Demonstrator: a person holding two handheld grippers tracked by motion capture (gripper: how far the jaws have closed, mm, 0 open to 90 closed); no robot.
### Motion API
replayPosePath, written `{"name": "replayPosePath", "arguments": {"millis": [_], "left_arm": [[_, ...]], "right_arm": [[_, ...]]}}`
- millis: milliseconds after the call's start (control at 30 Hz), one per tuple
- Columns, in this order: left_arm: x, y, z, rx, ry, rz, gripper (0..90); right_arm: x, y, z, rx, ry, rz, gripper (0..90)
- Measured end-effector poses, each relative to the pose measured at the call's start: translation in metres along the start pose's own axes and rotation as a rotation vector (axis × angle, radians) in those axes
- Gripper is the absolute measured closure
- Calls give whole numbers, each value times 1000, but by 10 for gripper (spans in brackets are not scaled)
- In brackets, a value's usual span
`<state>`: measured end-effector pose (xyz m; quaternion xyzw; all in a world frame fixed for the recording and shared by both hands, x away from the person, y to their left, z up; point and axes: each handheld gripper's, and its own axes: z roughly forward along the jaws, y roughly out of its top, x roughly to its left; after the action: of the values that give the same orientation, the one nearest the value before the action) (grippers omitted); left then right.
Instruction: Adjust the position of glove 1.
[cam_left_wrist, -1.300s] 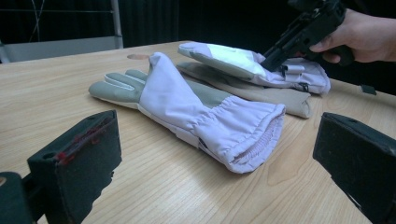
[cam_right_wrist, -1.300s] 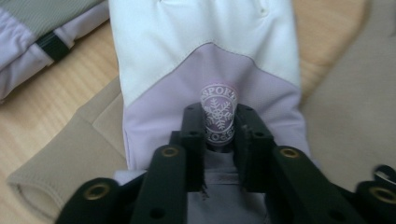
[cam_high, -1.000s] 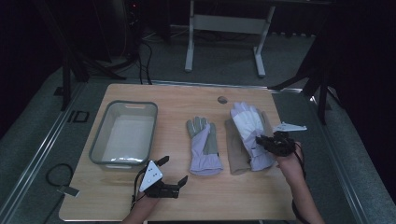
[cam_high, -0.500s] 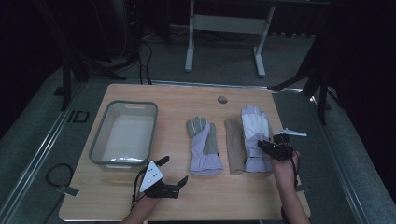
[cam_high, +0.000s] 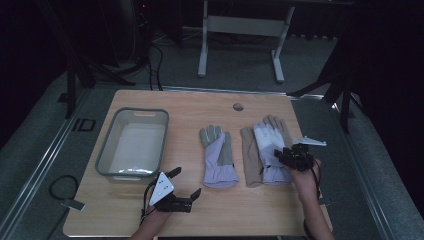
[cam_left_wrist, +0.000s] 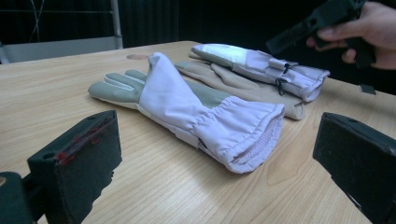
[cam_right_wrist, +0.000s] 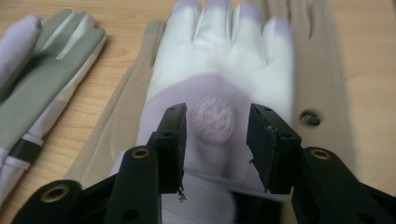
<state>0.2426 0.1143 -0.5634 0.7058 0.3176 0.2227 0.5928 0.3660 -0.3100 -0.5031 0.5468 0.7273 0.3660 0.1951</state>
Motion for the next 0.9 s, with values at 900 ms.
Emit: {"name": "replayPosePath", "arguments": {"millis": [900], "left_arm": [[0,0,0,-1,-1,-2,10]], "right_arm": [[-11,-8,35,111,122,-224,734]]}}
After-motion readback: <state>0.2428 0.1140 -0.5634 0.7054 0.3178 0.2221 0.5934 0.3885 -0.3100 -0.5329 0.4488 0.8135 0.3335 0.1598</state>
